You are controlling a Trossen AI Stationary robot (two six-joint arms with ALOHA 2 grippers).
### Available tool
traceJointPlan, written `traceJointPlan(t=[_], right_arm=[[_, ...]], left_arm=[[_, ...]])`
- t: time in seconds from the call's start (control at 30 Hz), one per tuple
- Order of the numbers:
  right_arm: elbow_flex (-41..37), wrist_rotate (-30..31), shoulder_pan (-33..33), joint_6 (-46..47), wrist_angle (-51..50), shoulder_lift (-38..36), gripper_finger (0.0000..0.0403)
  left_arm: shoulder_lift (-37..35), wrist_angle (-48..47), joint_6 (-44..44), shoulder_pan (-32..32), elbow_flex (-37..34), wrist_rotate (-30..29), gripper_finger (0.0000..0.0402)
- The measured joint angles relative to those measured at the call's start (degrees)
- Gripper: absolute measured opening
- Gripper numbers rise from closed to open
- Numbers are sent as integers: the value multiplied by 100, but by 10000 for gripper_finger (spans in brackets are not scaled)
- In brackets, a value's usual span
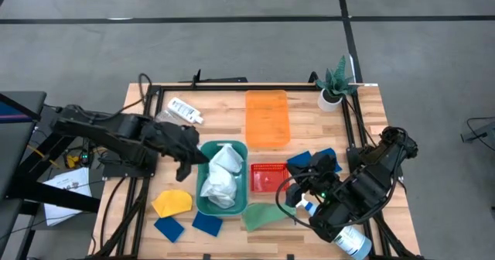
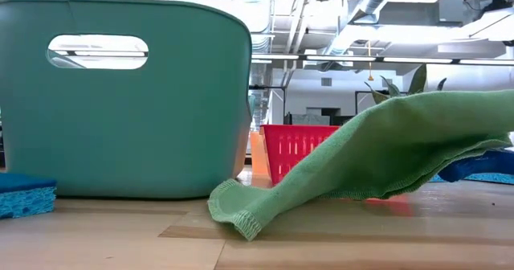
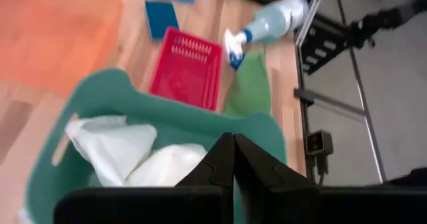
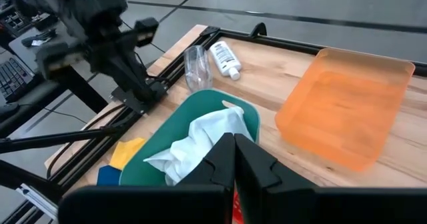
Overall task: Pick & Place Kitchen Items
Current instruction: Put the blue sponge into the red bin
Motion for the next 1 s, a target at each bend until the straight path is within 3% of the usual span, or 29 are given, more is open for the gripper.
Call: traceJointPlan(t=[0.27, 0.47, 0.83, 1.0], right_arm=[[-4, -20, 1, -176, -2, -38, 0], [-4, -13, 6, -657, -3, -483, 0], [-2, -69, -439, -1626, -5, -1217, 0], [-3, -356, -701, -1632, -6, -1260, 0]], left_arm=[[-517, 5, 45, 0, 0, -348, 0], [-808, 7, 50, 0, 0, -351, 0], [-1015, 219, 86, -11, -2, -615, 0], [-1021, 617, 582, -28, -2, -618, 0]])
